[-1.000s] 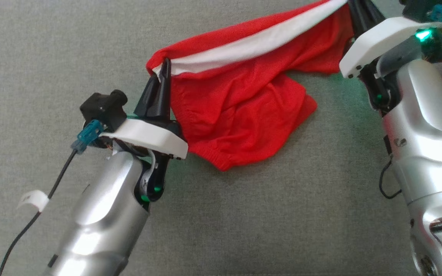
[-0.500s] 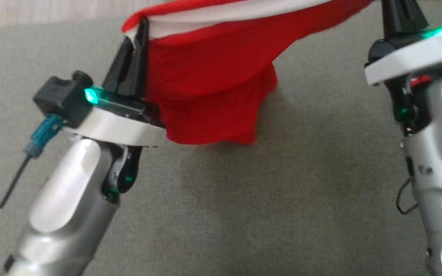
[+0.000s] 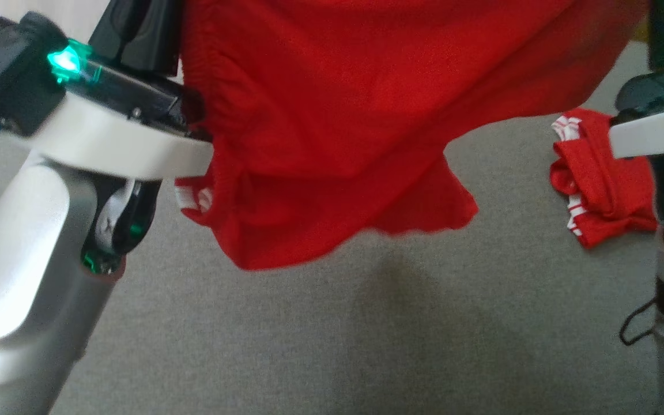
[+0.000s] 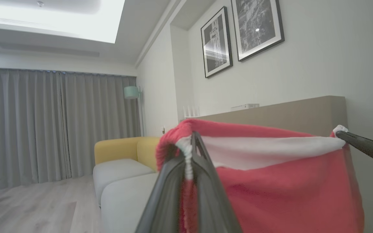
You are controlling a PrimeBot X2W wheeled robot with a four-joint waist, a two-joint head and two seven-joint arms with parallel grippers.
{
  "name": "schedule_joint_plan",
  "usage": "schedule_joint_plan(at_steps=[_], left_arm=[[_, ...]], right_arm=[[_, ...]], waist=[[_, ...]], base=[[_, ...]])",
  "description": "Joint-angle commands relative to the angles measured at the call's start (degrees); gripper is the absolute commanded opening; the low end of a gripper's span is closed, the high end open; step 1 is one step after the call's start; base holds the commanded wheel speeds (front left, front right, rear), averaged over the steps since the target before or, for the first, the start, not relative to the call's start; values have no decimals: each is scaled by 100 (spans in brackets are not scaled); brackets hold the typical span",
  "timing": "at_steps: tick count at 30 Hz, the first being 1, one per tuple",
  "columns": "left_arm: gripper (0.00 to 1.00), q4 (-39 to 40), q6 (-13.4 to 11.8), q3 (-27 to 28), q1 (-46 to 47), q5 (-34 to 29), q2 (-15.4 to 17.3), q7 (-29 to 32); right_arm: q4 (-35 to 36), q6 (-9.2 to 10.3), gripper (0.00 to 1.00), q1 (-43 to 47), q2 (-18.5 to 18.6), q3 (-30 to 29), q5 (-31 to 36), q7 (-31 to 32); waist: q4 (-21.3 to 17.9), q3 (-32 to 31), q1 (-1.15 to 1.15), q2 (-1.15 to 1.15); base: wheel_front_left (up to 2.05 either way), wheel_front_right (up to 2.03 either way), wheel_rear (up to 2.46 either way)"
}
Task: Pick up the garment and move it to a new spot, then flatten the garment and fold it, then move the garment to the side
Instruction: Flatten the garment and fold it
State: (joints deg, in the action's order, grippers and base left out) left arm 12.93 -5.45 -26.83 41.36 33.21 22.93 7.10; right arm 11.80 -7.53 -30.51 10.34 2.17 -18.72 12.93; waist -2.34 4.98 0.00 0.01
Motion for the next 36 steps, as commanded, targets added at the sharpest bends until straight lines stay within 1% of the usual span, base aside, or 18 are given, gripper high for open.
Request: schedule_joint_plan(at_steps=[1,4,7,10,13,15,16,18,22,26,30,36], left_arm=[[0,11,43,233,377,25,173,65],[0,-380,192,175,652,70,98,64],[0,-857,356,131,1065,13,16,-39],[0,-1375,508,117,1564,-110,-90,-277],[0,-1828,588,187,2032,-219,-249,-710],[0,-2056,633,249,2220,-239,-348,-1026],[0,-2056,633,249,2220,-239,-348,-1026],[0,-2218,694,273,2270,-222,-421,-1276],[0,-2373,841,144,1895,-165,-457,-1539],[0,-2412,868,3,1074,-42,-450,-1711],[0,-2401,831,-126,156,30,-520,-1966],[0,-2072,687,-334,-1116,-101,-773,-2178]], right_arm=[[122,4,0,-141,-118,128,13,81],[-167,4,0,-399,-215,204,43,137],[-722,4,0,-926,-323,208,130,15],[-1375,4,0,-1645,-373,205,403,-335],[-1903,4,0,-2258,-472,154,641,-782],[-2121,4,0,-2476,-553,111,714,-1055],[-2121,4,0,-2476,-553,111,714,-1055],[-2246,4,0,-2525,-604,101,794,-1279],[-2339,4,0,-2166,-654,193,732,-1536],[-2291,4,0,-1393,-675,269,622,-1661],[-2177,4,0,-427,-698,195,588,-1758],[-1768,4,0,839,-733,29,644,-1852]], waist=[[-15,230,0,-1],[-46,574,0,-1],[-90,916,0,-1],[-119,1164,0,-1],[-120,1315,0,-1],[-127,1367,0,-1],[-127,1367,0,-1],[-123,1398,0,-1],[-128,1417,0,-1],[-152,1356,0,-1],[-132,1263,0,-1],[-81,1073,0,-1]], base=[[0,0,0],[0,0,0],[0,0,0],[0,0,0],[0,0,0],[0,0,0],[0,0,0],[0,0,0],[0,0,0],[0,0,0],[0,0,0],[0,0,0]])
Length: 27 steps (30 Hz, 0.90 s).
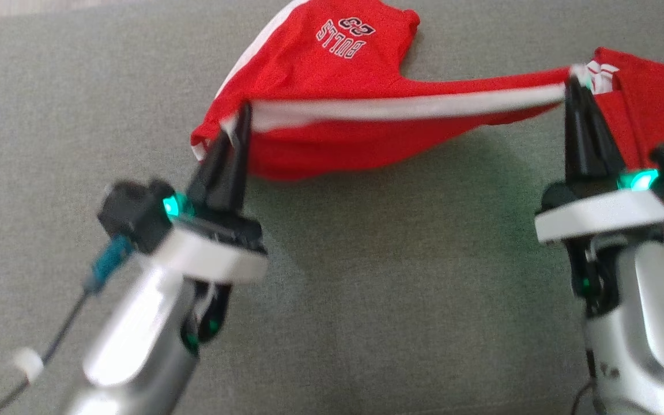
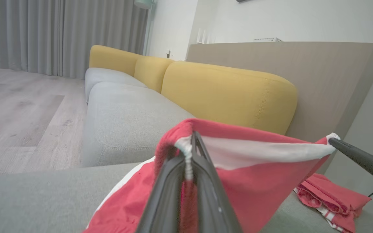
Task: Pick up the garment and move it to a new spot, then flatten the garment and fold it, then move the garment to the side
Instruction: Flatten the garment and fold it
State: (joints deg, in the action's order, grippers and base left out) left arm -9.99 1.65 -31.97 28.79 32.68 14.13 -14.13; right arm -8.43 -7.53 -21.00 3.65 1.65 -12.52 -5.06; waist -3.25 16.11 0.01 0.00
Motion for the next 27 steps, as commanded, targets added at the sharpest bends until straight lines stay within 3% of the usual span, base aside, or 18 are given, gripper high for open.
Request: schedule_joint_plan(at_steps=[1,11,17,21,27], left_arm=[[0,318,-63,178,-45,-83,81,-65],[0,1389,-285,109,-1683,-266,-150,-85],[0,1938,-483,-62,-2361,-259,-145,-3],[0,1915,-493,-235,-2454,-210,-226,127],[0,1503,-417,-215,-2215,60,-553,131]], right_arm=[[357,4,0,57,-67,38,57,-52],[1634,4,0,1694,-76,-384,52,334],[2458,4,0,2432,-77,-717,130,887],[2628,4,0,2396,-77,-838,286,1197],[2346,4,0,1772,-77,-718,507,1536]], waist=[[10,-84,-1,0],[14,-741,-1,0],[108,-750,-1,0],[299,-541,-1,0],[585,-162,-1,0]], base=[[0,0,0],[0,0,0],[0,0,0],[0,0,0],[0,0,0]])
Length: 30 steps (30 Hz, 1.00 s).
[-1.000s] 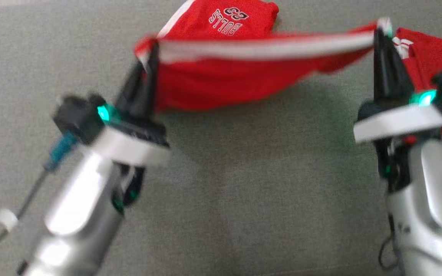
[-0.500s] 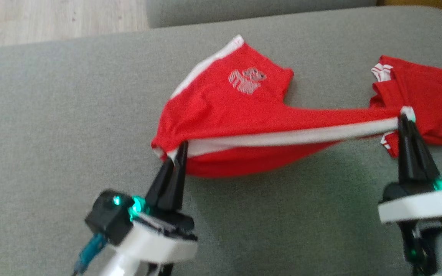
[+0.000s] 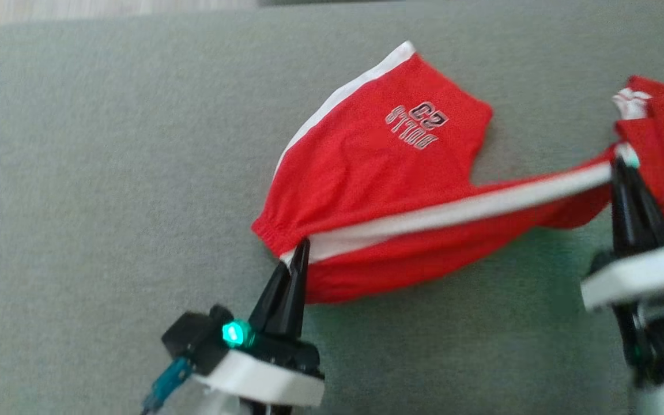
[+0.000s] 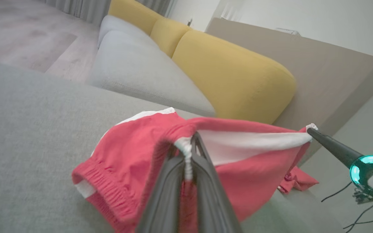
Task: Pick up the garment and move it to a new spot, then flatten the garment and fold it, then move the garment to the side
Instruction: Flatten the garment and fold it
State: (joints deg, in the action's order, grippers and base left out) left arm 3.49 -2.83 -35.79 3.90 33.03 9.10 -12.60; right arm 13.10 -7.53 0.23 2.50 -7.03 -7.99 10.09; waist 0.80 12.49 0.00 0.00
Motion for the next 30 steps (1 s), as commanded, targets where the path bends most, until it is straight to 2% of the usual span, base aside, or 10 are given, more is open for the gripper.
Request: schedule_joint_plan(at_steps=[1,7,8,13,18,26,27,28,29,30], left_arm=[[0,42,40,197,353,57,-102,-34],[0,-637,24,322,835,375,-412,-13],[0,-821,33,294,990,516,-488,35],[0,-1222,-2,213,1375,766,-588,3],[0,-1567,-53,3,1815,1191,-618,-92],[0,-2047,-378,-550,2425,1851,-621,-193],[0,-2092,-423,-596,2471,1907,-621,-201],[0,-2133,-468,-638,2506,1955,-621,-208],[0,-2169,-520,-666,2530,2003,-621,-214],[6,-2198,-551,-696,2550,2037,-621,-220]], right_arm=[[81,4,0,-547,43,183,110,90],[-803,4,0,-1899,454,463,327,473],[-1148,4,0,-2350,604,624,344,621],[-2077,4,0,-3361,863,972,285,895],[-2943,4,0,-4073,1085,1252,348,997],[-4080,4,0,-4886,1242,1693,283,906],[-4198,4,6,-4960,1250,1726,273,853],[-4302,4,27,-5027,1256,1779,258,780],[-4389,4,81,-5082,1257,1848,215,680],[-4478,4,100,-5126,1260,1911,160,586]], waist=[[239,272,0,0],[648,641,0,0],[776,747,0,0],[1049,954,0,0],[1289,1087,0,0],[1425,1213,0,0],[1429,1221,0,0],[1432,1227,0,0],[1435,1229,0,0],[1437,1227,0,0]], base=[[0,0,0],[0,0,0],[0,0,0],[0,0,0],[0,0,0],[0,0,0],[0,0,0],[0,0,0],[0,0,0],[0,0,0]])
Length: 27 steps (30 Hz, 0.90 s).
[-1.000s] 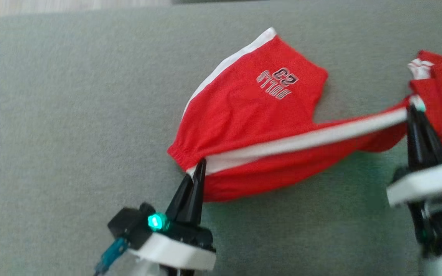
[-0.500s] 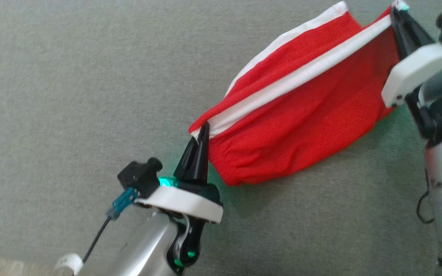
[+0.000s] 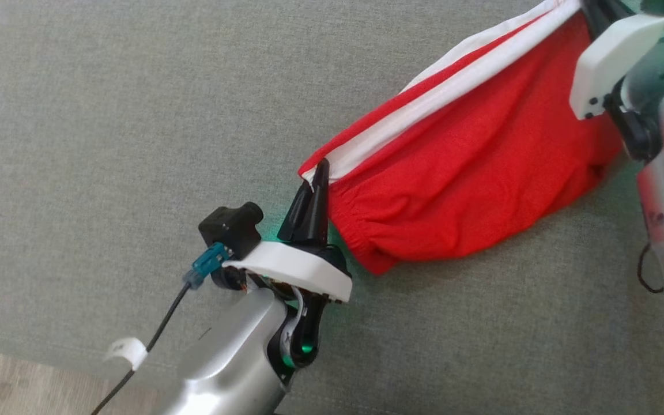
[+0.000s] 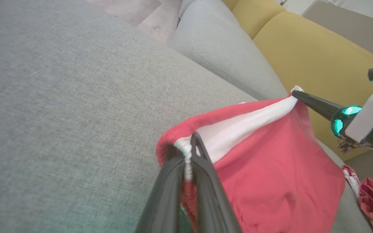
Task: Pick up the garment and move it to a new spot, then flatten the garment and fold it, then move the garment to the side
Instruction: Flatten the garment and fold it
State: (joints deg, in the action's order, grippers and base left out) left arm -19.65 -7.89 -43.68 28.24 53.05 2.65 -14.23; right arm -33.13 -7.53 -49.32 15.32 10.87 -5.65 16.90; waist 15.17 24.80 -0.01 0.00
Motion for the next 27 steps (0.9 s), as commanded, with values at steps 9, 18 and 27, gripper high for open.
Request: schedule_joint_plan(at_steps=[9,18,27], left_arm=[[100,30,-146,9,-9,-128,27,-74],[100,453,-176,224,-619,-675,470,-76],[100,1280,-516,679,-1276,-1148,1069,-76]], right_arm=[[-481,4,100,-330,7,394,-489,-873],[-752,4,100,-141,271,579,-914,-991],[-1006,4,100,387,842,1012,-1604,-190]], waist=[[-75,-206,1,0],[-131,-618,1,0],[21,-909,1,0]], base=[[0,0,0],[0,0,0],[0,0,0]])
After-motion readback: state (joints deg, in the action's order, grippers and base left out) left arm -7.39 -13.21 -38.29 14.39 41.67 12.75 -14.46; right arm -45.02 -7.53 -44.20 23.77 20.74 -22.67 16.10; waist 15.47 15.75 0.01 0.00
